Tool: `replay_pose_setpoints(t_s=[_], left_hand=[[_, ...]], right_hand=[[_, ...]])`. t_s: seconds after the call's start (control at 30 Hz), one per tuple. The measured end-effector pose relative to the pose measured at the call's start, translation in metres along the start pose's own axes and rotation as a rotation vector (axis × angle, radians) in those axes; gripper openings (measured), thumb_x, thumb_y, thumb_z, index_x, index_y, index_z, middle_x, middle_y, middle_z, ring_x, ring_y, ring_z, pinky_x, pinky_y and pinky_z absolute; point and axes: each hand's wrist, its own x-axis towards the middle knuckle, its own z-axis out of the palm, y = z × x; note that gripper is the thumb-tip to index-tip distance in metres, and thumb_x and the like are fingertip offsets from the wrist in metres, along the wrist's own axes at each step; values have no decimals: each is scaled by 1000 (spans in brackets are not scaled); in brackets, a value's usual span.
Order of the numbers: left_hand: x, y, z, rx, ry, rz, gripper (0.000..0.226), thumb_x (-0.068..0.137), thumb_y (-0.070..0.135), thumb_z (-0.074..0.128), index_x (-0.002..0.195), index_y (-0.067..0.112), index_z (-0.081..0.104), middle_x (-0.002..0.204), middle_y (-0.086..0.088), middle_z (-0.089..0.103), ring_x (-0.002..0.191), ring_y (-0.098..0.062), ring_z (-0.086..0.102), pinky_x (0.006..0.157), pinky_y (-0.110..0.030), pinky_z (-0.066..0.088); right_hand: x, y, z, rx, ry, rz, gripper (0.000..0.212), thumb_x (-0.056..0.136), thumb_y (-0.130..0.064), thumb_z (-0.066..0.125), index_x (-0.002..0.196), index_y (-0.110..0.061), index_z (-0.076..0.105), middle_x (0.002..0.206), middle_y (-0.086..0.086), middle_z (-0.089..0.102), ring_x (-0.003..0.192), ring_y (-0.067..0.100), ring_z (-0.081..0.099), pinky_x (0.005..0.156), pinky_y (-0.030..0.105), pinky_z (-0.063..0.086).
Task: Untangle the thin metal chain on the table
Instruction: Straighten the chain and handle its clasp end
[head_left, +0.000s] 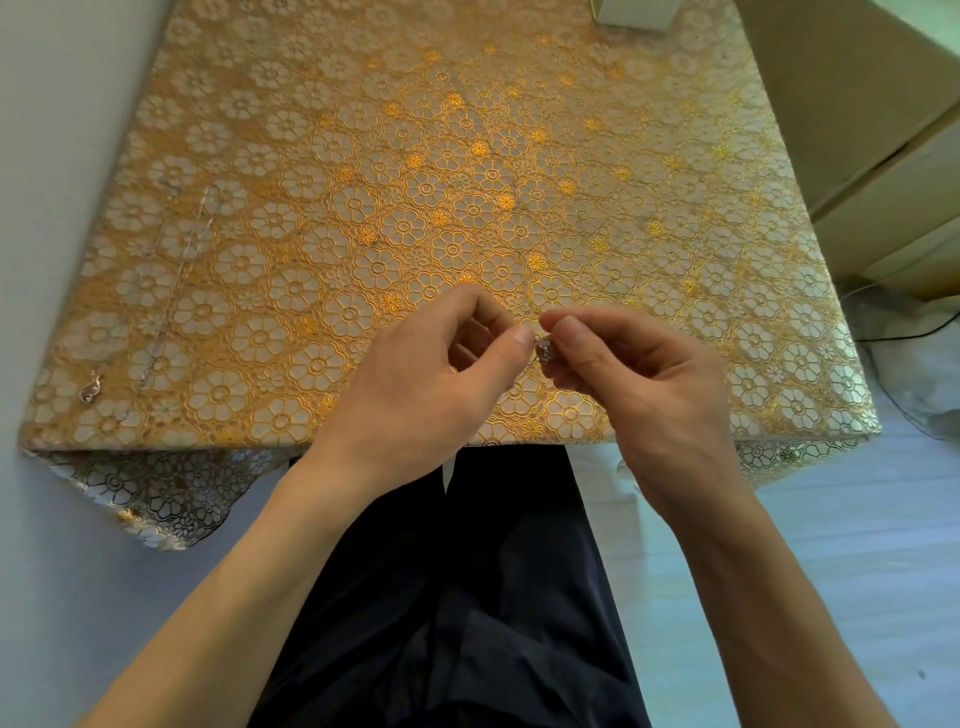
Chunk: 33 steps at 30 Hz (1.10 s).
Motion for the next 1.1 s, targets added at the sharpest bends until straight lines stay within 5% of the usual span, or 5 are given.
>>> replay_pose_setpoints(t_s=[0.37, 0.53, 0.77, 0.9, 1.1], left_hand=[[1, -7, -1, -157, 0, 109, 22, 85, 44, 61, 80, 22, 65, 75, -16, 61, 65, -31, 52, 59, -43, 42], [1, -8, -2, -248, -12, 114, 16, 88, 33, 63, 73, 28, 62, 58, 13, 53, 55, -10, 42, 53, -27, 34], [0, -11, -3, -273, 42, 125, 16, 90, 32, 62, 78, 22, 64, 60, 13, 50, 55, -13, 38, 53, -24, 32], [-2, -10, -2, -162, 84, 169, 19, 91, 36, 60, 81, 21, 63, 70, -9, 56, 63, -33, 48, 55, -43, 40], [-6, -6, 2, -36, 126, 218, 15, 93, 27, 60, 81, 19, 62, 65, -4, 55, 57, -21, 45, 52, -31, 38]], right_hand=[[-2, 10, 4, 153, -62, 126, 17, 89, -20, 68, 103, -20, 77, 89, 4, 75, 81, 18, 70, 77, 29, 55], [-10, 14, 10, 120, -145, 146, 16, 87, -17, 68, 101, -20, 76, 89, 2, 76, 82, 17, 70, 77, 31, 54], [-14, 10, 16, 24, -56, 135, 17, 84, -25, 67, 91, -11, 73, 76, 4, 74, 69, 13, 67, 64, 24, 51], [-18, 7, 18, -59, -21, 55, 7, 91, -12, 68, 88, -9, 74, 72, 2, 73, 64, 7, 65, 59, 17, 48], [-23, 5, 20, -238, 9, -97, 6, 92, -21, 71, 89, -23, 76, 75, 3, 72, 68, 29, 66, 60, 48, 52]])
